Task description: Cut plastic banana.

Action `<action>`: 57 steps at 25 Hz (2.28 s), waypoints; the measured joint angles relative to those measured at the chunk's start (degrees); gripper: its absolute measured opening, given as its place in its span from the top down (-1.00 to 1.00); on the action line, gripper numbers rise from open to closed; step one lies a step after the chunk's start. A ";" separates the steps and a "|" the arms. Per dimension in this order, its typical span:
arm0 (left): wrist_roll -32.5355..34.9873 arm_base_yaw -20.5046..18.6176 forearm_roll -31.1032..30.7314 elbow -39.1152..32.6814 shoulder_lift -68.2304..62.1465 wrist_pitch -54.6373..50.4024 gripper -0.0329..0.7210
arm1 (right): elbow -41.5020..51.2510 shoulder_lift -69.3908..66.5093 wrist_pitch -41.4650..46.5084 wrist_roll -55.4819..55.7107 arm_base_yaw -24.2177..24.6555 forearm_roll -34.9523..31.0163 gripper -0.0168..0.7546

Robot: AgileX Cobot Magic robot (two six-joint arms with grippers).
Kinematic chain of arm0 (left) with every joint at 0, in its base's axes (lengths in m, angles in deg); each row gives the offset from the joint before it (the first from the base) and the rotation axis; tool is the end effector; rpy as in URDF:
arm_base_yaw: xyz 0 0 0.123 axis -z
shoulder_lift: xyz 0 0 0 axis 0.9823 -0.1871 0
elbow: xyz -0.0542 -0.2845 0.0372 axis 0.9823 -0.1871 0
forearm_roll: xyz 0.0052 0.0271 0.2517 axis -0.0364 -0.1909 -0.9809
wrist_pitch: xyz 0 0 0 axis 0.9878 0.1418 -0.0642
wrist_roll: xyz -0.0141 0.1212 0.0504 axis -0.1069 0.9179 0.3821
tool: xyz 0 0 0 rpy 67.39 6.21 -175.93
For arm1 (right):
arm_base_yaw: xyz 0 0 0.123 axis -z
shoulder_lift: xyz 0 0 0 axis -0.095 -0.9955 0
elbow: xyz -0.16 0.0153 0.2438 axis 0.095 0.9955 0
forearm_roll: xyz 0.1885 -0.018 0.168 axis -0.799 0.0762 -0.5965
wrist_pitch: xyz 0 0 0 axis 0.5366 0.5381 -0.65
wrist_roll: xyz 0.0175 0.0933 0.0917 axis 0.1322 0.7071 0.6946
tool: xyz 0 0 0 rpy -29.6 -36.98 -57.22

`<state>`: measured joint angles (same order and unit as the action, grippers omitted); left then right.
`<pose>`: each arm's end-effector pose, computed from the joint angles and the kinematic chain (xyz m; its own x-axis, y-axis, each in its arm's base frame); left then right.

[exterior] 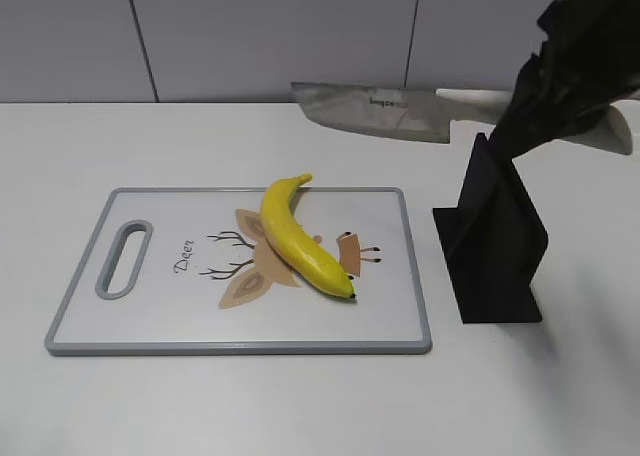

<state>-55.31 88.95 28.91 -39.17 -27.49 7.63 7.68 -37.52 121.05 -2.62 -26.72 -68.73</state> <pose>0.1028 -0.0346 0.2857 -0.4804 0.3880 -0.7865 0.4340 0.8845 0.1713 0.2923 0.1445 0.2800 -0.5745 -0.6873 -0.4445 -0.7679 0.6406 0.0019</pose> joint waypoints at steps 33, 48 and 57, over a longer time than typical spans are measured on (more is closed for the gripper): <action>54.75 13.44 17.41 42.63 -73.81 3.46 -0.42 | -13.78 -19.49 0.39 -35.18 0.00 -13.28 0.49; 55.86 13.67 17.04 42.65 -76.09 2.30 0.84 | -13.95 -21.64 -0.34 -38.94 0.67 -16.05 0.49; 55.88 13.80 17.15 43.01 -79.31 3.91 0.87 | -13.95 -25.05 -1.81 -39.50 1.21 -15.62 0.48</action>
<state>0.58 102.75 46.06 3.84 -106.80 11.53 -6.27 -62.58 119.25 -42.12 -25.52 -84.35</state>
